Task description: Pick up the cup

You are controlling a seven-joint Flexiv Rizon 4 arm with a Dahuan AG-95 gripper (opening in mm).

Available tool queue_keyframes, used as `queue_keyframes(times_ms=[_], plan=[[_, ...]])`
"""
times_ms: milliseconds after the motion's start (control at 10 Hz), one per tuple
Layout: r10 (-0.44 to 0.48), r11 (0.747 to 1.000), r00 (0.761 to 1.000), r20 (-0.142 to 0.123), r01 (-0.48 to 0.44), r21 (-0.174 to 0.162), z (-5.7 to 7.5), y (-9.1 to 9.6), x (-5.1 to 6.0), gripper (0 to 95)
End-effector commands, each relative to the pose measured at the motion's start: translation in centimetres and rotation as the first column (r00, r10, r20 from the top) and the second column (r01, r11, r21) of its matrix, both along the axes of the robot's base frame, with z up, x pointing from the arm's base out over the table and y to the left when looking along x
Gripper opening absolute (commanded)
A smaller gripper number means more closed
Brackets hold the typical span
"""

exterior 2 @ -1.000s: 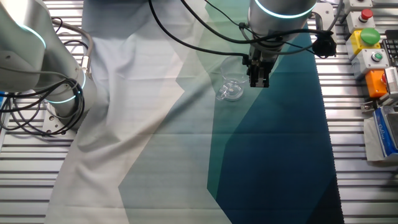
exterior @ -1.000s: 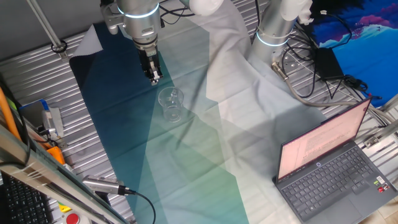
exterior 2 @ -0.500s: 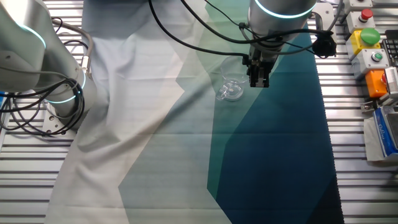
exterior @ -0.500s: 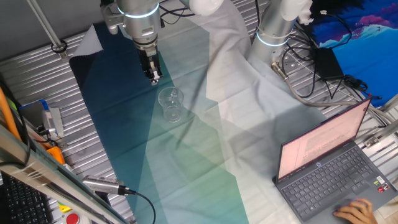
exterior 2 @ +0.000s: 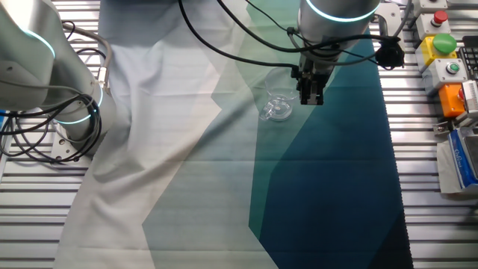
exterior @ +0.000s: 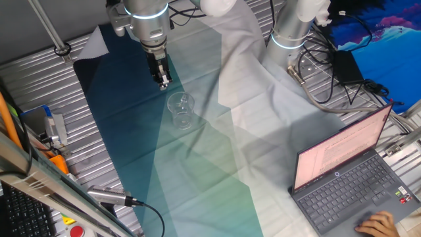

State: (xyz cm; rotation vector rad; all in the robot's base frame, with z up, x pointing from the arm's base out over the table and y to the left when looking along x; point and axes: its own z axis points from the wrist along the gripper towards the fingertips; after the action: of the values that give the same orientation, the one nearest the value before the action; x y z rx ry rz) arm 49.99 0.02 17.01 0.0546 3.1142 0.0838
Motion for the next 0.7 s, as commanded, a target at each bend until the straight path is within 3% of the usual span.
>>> queue_keyframes(times_ms=[100, 300, 500, 700], plan=[[0.101, 0.995, 0.995, 0.004, -0.101, -0.005, 0.0, 0.0, 0.0, 0.0], [0.111, 0.994, 0.994, 0.0, -0.111, -0.012, -0.2, 0.0, 0.0, 0.0], [0.129, 0.992, 0.992, 0.006, -0.129, -0.009, -1.3, 0.1, 0.2, 0.0], [0.221, 0.975, 0.975, 0.006, -0.221, -0.033, -2.3, 0.3, 0.3, 0.0]])
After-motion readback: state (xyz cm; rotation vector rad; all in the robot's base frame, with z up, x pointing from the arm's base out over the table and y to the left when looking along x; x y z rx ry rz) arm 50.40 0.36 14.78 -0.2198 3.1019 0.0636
